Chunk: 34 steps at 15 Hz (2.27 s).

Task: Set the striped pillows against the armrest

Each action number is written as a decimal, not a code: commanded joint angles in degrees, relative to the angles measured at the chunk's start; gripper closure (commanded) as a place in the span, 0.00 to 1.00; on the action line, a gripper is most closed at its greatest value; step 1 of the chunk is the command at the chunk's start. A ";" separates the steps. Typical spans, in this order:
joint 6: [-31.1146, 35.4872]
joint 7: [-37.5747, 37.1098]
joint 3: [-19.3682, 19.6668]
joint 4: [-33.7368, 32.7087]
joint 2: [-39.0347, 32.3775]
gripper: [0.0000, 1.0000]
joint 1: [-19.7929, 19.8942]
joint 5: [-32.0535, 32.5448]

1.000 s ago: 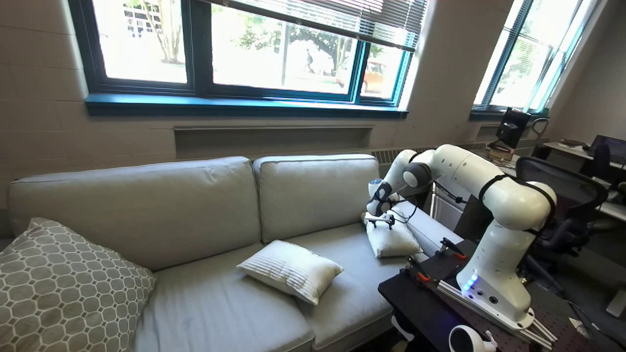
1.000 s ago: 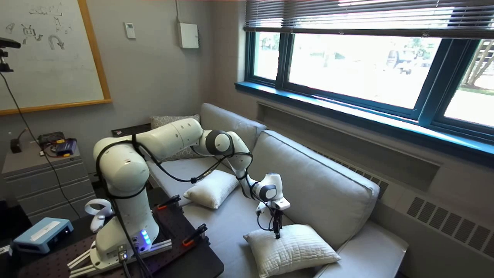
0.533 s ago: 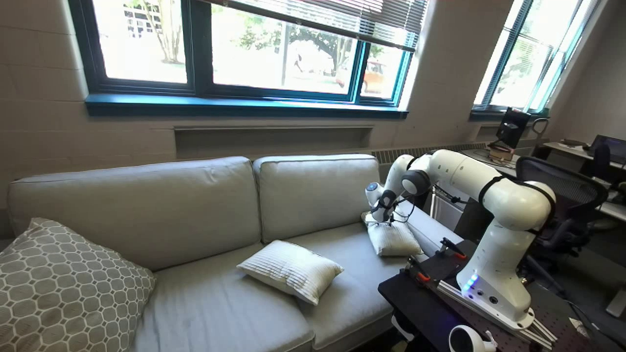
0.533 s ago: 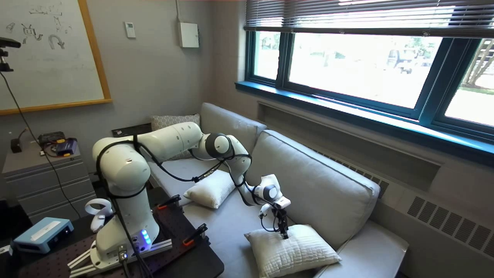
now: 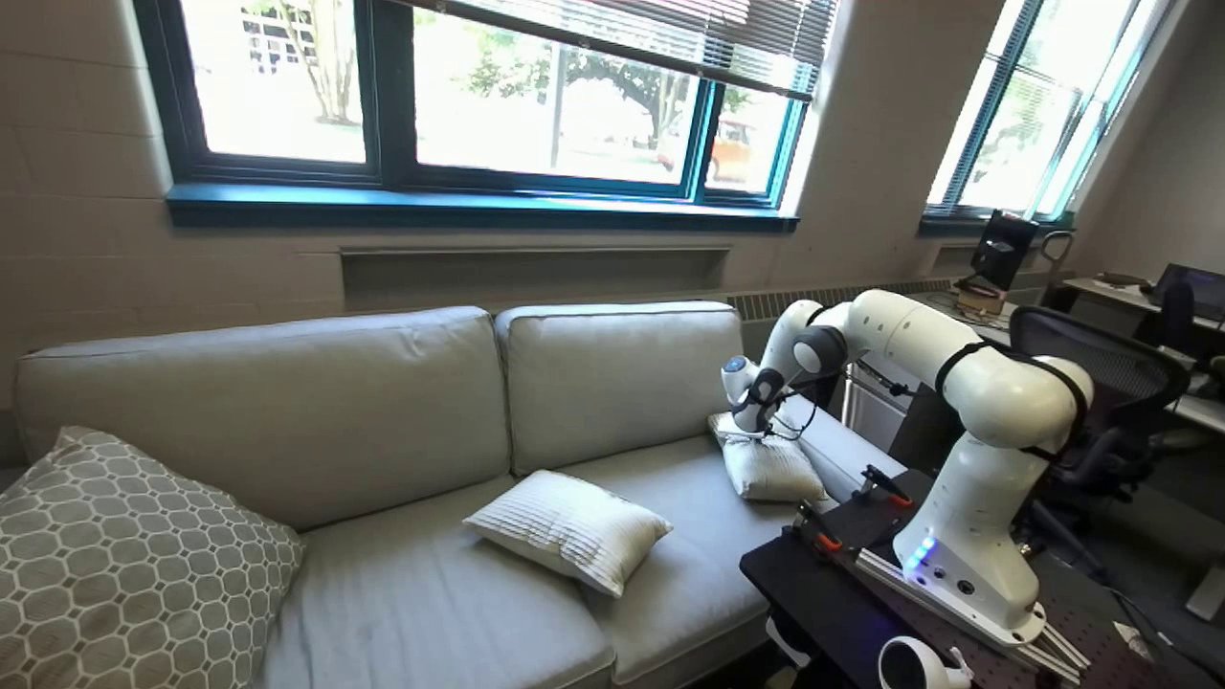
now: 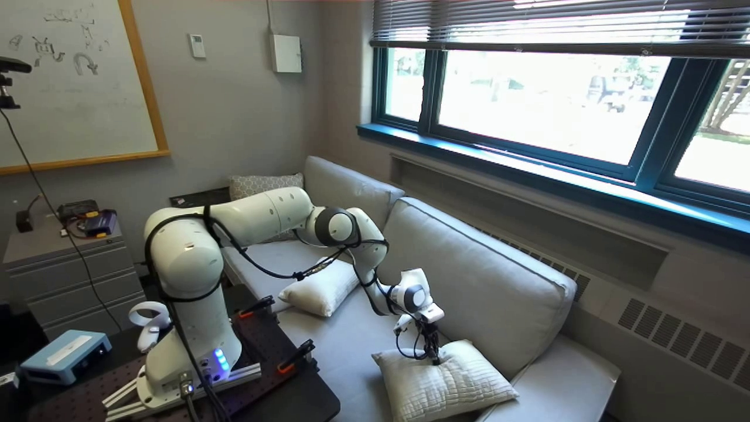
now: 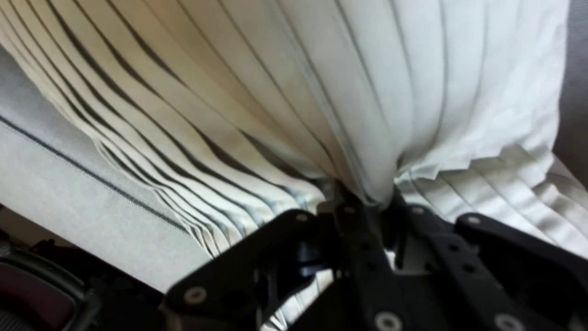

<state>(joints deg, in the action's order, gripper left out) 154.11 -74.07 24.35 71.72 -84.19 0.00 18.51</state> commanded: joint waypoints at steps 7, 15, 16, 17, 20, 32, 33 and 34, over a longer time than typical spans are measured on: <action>10.27 -2.55 -5.92 15.21 15.36 0.99 0.96 -10.62; 24.34 -4.30 -3.09 36.06 31.99 0.99 -3.09 -29.42; 25.15 -4.52 -2.93 38.83 34.19 0.99 -3.37 -31.98; 26.05 -4.85 -2.70 41.61 36.33 0.99 -3.70 -34.45; 27.92 -6.48 -1.31 47.91 41.14 0.99 -5.30 -41.48; 6.47 -20.57 -7.36 41.54 39.63 0.99 8.22 -48.23; 4.86 -21.67 -8.08 40.40 38.87 0.99 10.04 -48.58; 2.86 -22.79 -8.79 39.22 38.23 0.99 11.74 -48.95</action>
<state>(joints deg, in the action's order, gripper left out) 161.69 -93.48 18.00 115.13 -44.50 6.76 -29.01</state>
